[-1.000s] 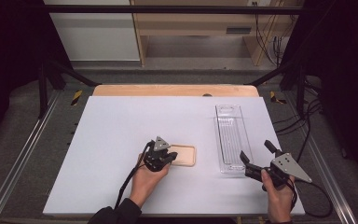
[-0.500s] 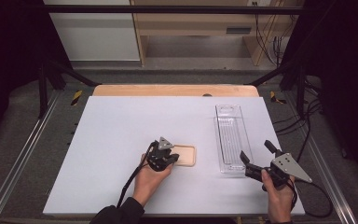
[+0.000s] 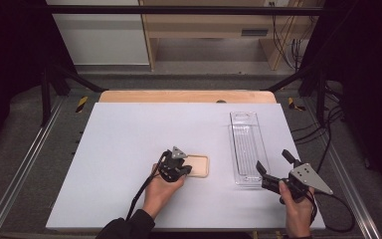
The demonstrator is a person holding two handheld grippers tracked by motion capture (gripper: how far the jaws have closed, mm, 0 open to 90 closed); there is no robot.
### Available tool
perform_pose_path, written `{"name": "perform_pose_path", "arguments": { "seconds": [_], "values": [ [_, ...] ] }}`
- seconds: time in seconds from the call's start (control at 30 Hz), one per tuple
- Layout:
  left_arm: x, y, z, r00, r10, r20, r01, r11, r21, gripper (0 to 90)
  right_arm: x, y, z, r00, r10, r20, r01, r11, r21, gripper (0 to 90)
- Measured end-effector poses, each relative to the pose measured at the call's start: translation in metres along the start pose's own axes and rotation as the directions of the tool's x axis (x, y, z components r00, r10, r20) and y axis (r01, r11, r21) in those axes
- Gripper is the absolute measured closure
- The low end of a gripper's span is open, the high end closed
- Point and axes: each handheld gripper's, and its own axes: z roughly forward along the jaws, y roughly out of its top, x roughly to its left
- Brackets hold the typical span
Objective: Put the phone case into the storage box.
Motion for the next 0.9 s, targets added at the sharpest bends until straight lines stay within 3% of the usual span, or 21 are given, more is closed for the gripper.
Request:
{"name": "perform_pose_path", "arguments": {
  "seconds": [0.3, 0.63, 0.9],
  "values": [
    [-0.001, 0.002, 0.008, 0.9997, -0.016, 0.017, 0.016, 0.9999, 0.003, 90.0, 0.001, 0.000, 0.001, 1.0000, -0.001, -0.005, 0.001, 1.000, 0.004, 4.3],
    [-0.003, 0.003, 0.007, 0.9996, -0.006, 0.026, 0.005, 0.9996, 0.028, 90.0, 0.000, 0.000, 0.000, 1.0000, -0.002, -0.005, 0.002, 1.000, 0.006, 4.3],
    [-0.012, -0.005, -0.002, 0.9977, 0.023, 0.064, -0.026, 0.9986, 0.046, 90.0, 0.001, -0.001, 0.001, 1.0000, 0.002, -0.006, -0.002, 1.000, 0.007, 4.3]
  ]
}}
